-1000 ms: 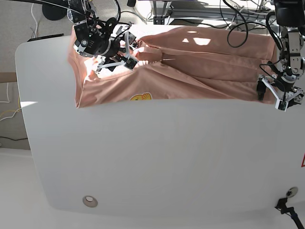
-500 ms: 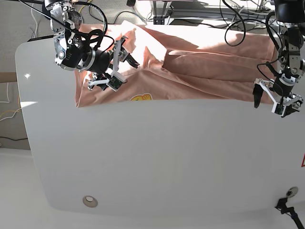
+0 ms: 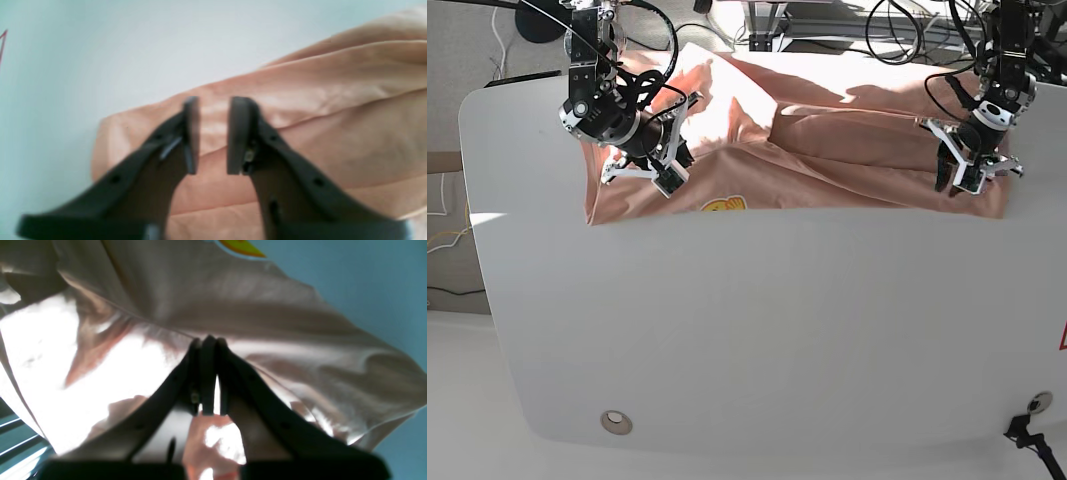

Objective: Fold the T-shirt properly
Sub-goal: 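Grasp the shirt edge with the right gripper and tuck it inward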

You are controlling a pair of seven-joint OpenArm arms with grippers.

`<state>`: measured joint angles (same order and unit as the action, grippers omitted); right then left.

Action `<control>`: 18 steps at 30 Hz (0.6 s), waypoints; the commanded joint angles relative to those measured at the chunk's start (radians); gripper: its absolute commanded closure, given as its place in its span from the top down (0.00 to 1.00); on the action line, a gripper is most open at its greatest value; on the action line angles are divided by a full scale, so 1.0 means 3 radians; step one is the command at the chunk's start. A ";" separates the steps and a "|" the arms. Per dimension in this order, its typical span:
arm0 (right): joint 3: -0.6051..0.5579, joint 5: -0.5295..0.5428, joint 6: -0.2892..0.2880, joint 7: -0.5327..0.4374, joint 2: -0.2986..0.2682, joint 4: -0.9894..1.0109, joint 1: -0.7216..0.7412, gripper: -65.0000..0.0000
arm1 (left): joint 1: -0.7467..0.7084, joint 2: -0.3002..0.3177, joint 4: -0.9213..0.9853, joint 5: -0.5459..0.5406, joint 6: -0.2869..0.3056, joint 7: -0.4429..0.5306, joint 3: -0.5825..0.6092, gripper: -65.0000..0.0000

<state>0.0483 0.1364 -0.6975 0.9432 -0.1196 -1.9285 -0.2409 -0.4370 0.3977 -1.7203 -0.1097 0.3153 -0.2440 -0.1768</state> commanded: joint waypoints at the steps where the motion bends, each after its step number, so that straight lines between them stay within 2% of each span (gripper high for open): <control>1: 0.0010 0.0029 -0.0002 -0.0057 -0.0013 -0.0023 -0.0018 0.00 | -0.0060 0.0058 -0.0048 0.0015 -0.0046 0.0049 -0.0032 0.01; 6: 0.0010 0.0019 -0.0002 -0.0068 -0.0023 0.0196 -0.0105 0.00 | -0.0131 0.0048 0.0208 0.0020 -0.0046 0.0049 -0.0022 0.04; 8: 0.0010 0.0019 -0.0002 -0.0231 -0.0034 0.0375 -0.0115 0.00 | -0.0111 0.0048 0.0418 0.0020 -0.0046 0.0049 -0.0012 0.04; 12: 0.0010 0.0019 -0.0002 -0.0600 -0.0126 0.0831 -0.0069 0.00 | 0.0134 0.0063 0.0760 0.0020 -0.0046 0.0049 0.0116 0.04; 16: 0.0021 0.0013 -0.0002 -0.0681 -0.0207 0.1173 0.0182 0.00 | 0.0482 0.0048 0.1088 0.0020 -0.0046 0.0049 0.0132 0.04; 18: 0.0103 0.0019 -0.0002 -0.0794 -0.0259 0.1322 0.0294 0.00 | 0.0605 0.0048 0.1175 0.0020 -0.0046 0.0049 0.0270 0.04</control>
<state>0.0555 0.2207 -0.7250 0.6495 -0.1749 -1.5623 -0.1501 -0.2493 0.4088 -1.3705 -0.1226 0.2947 -0.1677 -0.1059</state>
